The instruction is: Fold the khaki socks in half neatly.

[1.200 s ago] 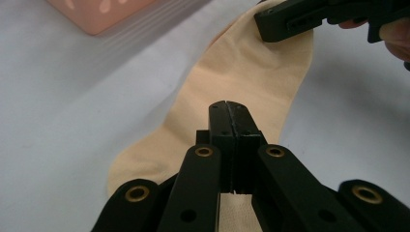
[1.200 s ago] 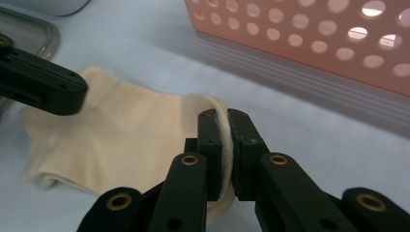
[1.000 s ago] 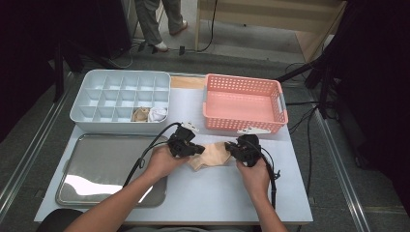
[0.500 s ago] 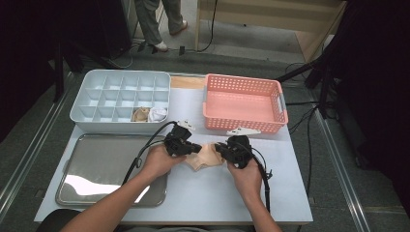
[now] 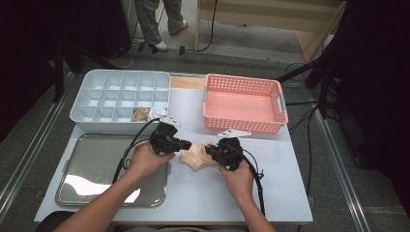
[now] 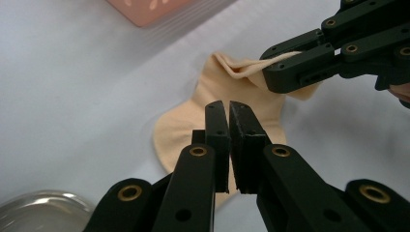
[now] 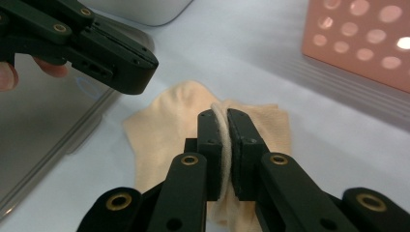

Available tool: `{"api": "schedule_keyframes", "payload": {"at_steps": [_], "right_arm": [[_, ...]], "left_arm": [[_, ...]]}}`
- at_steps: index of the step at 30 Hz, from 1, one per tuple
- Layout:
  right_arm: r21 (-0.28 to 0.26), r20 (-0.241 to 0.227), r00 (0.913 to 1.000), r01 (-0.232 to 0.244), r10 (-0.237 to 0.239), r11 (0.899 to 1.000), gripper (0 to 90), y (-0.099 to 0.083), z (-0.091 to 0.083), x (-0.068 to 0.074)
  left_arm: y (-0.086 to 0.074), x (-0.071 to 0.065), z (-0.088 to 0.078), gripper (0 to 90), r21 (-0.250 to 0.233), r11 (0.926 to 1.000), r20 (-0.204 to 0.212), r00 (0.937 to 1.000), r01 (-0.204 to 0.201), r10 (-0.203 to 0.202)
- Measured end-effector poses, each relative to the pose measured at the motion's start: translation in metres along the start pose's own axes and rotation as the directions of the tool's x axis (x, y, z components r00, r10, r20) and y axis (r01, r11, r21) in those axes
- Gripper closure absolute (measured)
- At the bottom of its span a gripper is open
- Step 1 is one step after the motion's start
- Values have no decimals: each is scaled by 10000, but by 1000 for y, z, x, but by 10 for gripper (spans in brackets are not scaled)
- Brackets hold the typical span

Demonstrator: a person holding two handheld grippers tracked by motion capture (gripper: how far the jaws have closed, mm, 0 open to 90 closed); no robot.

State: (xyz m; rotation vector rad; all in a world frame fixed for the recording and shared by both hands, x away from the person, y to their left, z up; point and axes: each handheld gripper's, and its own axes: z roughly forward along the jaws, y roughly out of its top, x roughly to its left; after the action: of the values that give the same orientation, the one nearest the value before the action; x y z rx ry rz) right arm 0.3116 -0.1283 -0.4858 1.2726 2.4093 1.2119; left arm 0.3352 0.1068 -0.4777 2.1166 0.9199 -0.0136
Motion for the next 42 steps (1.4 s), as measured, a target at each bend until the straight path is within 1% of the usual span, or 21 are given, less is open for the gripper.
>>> {"api": "schedule_keyframes", "payload": {"at_steps": [2, 4, 8, 11, 12, 15, 18, 20, 21, 24, 27, 29, 32, 35, 37, 40, 42], "right_arm": [[-31, -56, 10000, 55, -55, 10000, 855, 1, 1, 2], [-47, -126, 9999, 108, -108, 9999, 854, 2, 2, 5], [-32, -262, 9994, 245, -246, 9997, 854, 4, 6, 10], [-2, -389, 9983, 442, -441, 9990, 854, 5, 11, 16], [28, -446, 9979, 474, -472, 9989, 854, 5, 12, 17], [89, -558, 9963, 654, -648, 9978, 854, 5, 17, 23], [136, -659, 9942, 856, -845, 9962, 853, 5, 22, 30], [94, -751, 9927, 951, -941, 9954, 852, 4, 26, 32], [160, -821, 9924, 934, -918, 9955, 852, 3, 28, 33], [469, -833, 9931, 861, -820, 9952, 840, -2, 38, 33], [634, -870, 9922, 946, -889, 9935, 830, -5, 43, 33], [595, -872, 9917, 1002, -948, 9932, 820, -4, 43, 34], [570, -1118, 9905, 871, -803, 9946, 740, -4, 42, 33], [473, -1206, 9891, 907, -844, 9948, 704, -3, 39, 33], [334, -1343, 9876, 858, -806, 9957, 677, -1, 34, 33], [72, -1401, 9870, 805, -787, 9967, 672, 1, 25, 33], [-95, -1453, 9863, 781, -786, 9969, 686, 3, 19, 31]], "left_arm": [[-2, 2, -2, 879, -2, 9999, -13, 9999, 105, -105], [-4, 3, -3, 879, 56, 9999, -135, 9999, 106, -105], [-6, 7, -7, 879, -10, 9996, -196, 9994, 268, -269], [-7, 10, -11, 879, -48, 9994, -288, 9990, 340, -341], [-8, 10, -12, 879, -123, 9990, -301, 9986, 437, -440], [-10, 10, -14, 879, -137, 9988, -387, 9981, 470, -475], [-12, 11, -15, 878, -164, 9986, -411, 9978, 506, -513], [-13, 12, -16, 876, -223, 9980, -390, 9974, 591, -599], [-14, 12, -16, 875, -222, 9981, -432, 9974, 568, -577], [-15, 12, -16, 874, -279, 9972, -411, 9967, 688, -699], [-16, 13, -17, 874, -280, 9973, -393, 9968, 685, -696], [-16, 13, -18, 874, -278, 9972, -408, 9966, 699, -710], [-16, 14, -18, 873, -306, 9969, -406, 9965, 723, -735], [-15, 15, -17, 874, -335, 9966, -404, 9962, 756, -769], [-15, 16, -18, 873, -324, 9965, -431, 9959, 775, -789], [-14, 16, -18, 873, -358, 9965, -399, 9963, 749, -764], [-13, 17, -18, 873, -353, 9967, -385, 9965, 732, -745]]}}
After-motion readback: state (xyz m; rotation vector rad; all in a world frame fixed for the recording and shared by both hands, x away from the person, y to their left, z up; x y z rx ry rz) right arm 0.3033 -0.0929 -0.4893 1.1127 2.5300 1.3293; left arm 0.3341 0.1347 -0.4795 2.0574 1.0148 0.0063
